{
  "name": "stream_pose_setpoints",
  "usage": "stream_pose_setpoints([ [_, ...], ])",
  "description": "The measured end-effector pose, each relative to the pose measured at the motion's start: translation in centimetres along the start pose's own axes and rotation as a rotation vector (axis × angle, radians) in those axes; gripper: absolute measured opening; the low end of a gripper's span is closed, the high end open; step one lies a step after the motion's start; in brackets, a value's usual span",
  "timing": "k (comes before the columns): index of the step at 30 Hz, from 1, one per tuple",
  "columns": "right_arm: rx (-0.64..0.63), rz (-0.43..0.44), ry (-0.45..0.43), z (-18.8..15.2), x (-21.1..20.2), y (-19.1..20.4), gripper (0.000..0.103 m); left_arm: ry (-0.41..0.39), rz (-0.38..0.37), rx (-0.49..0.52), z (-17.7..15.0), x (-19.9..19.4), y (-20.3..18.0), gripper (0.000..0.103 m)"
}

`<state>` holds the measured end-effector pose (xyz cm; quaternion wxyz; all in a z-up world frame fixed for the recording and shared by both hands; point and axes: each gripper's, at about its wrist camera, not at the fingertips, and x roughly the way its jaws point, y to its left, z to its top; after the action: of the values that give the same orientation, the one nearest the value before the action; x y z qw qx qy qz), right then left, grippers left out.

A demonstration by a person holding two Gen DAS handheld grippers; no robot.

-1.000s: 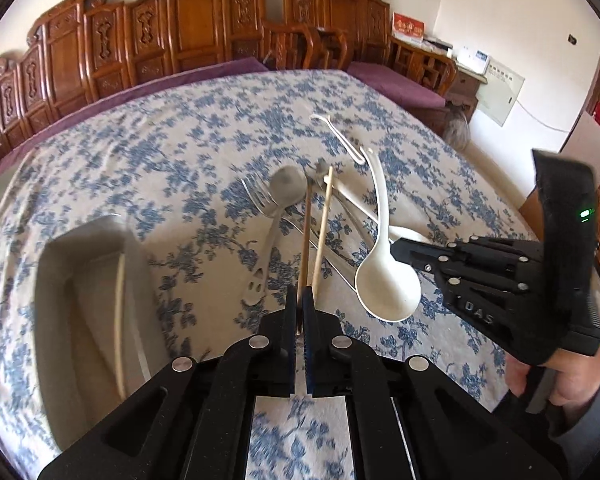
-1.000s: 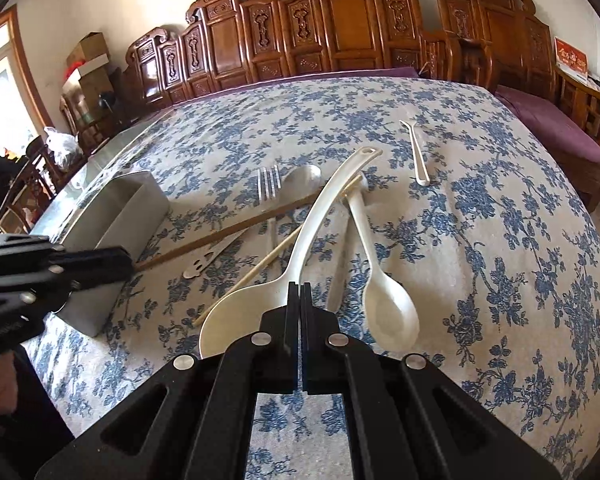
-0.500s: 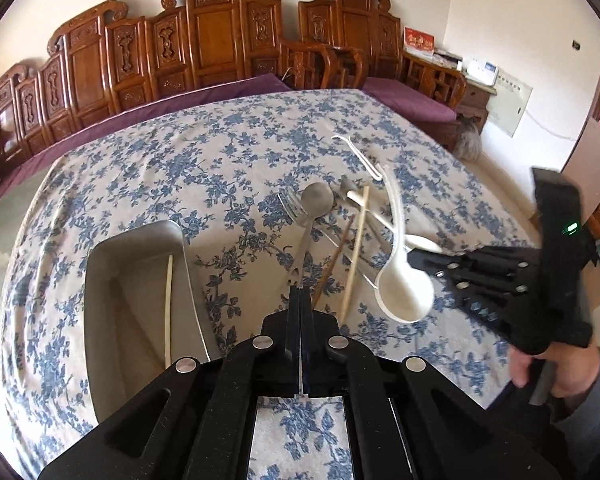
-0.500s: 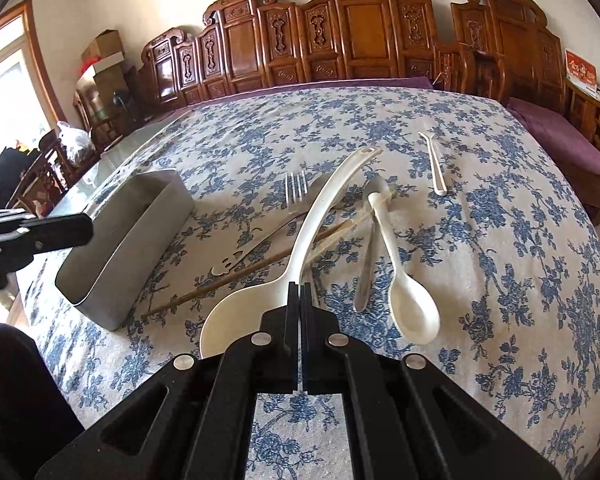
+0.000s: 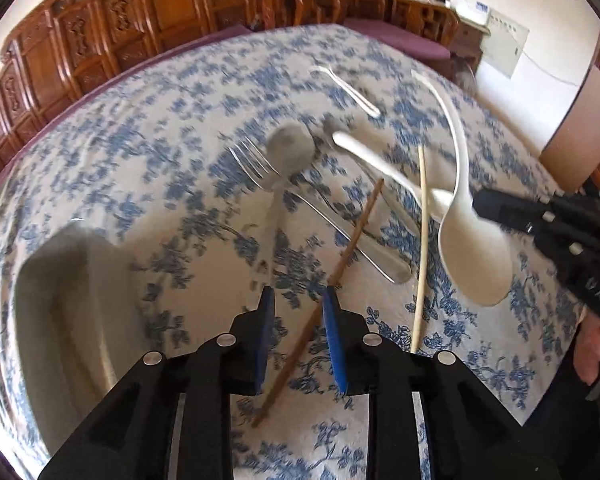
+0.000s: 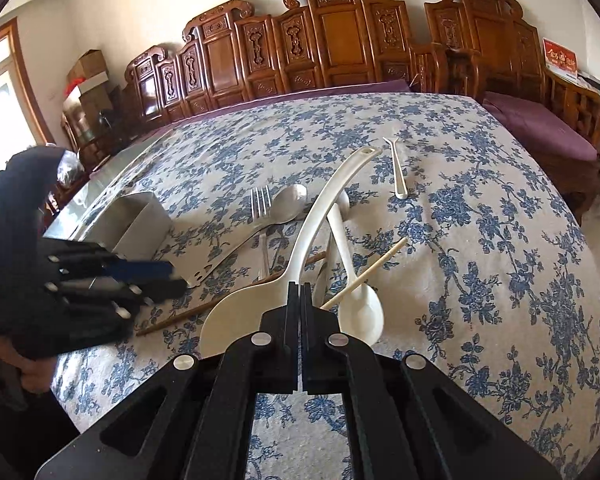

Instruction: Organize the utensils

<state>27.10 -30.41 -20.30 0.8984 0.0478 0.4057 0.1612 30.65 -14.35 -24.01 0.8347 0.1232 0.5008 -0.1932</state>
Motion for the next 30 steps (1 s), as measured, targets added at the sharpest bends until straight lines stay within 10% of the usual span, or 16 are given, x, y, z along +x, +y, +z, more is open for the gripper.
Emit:
stream_pose_setpoints([
  [12,-0.004,0.004,0.020,-0.1,0.7,0.0,0.002,0.022,0.005,0.028,-0.4,1.8,-0.9,0.004],
  [30,-0.103,0.084,0.037,-0.4,0.9,5.2,0.001,-0.145,0.039,-0.067,-3.2,-8.2,3.7,0.004],
])
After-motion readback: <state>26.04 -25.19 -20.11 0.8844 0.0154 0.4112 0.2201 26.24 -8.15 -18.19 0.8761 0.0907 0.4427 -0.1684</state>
